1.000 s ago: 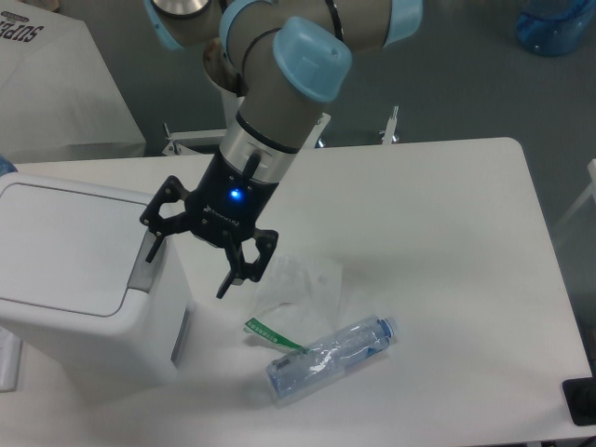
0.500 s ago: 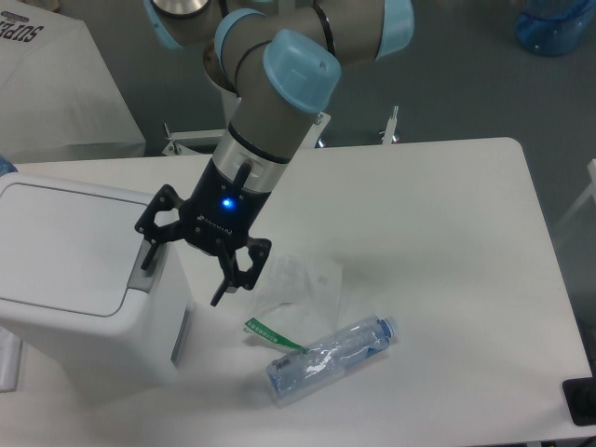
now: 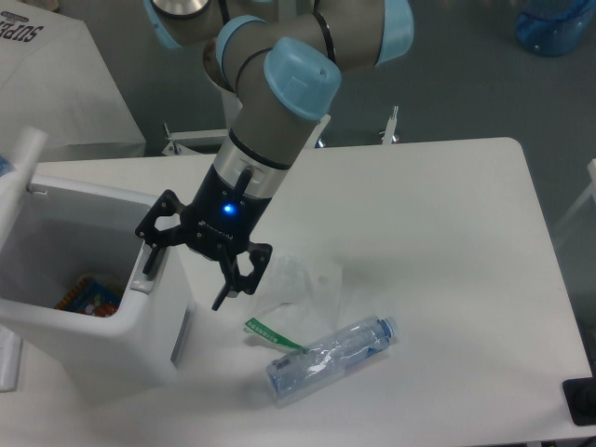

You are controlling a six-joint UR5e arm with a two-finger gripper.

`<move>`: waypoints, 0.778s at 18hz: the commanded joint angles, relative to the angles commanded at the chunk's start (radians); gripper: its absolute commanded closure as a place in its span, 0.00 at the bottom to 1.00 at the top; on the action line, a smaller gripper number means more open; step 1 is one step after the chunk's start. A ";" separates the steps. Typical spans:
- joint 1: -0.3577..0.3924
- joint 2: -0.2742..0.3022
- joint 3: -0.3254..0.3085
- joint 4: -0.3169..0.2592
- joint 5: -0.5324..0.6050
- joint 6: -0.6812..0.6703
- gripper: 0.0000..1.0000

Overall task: Open the trash can
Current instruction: 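Push the gripper against the bin lid edge to flip it open, then withdraw the gripper from the open bin back over the table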

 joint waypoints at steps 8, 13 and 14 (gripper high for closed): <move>0.075 -0.006 0.035 0.012 -0.003 0.043 0.00; 0.138 -0.061 0.037 0.038 0.002 0.150 0.00; 0.155 -0.067 0.035 0.037 0.003 0.179 0.00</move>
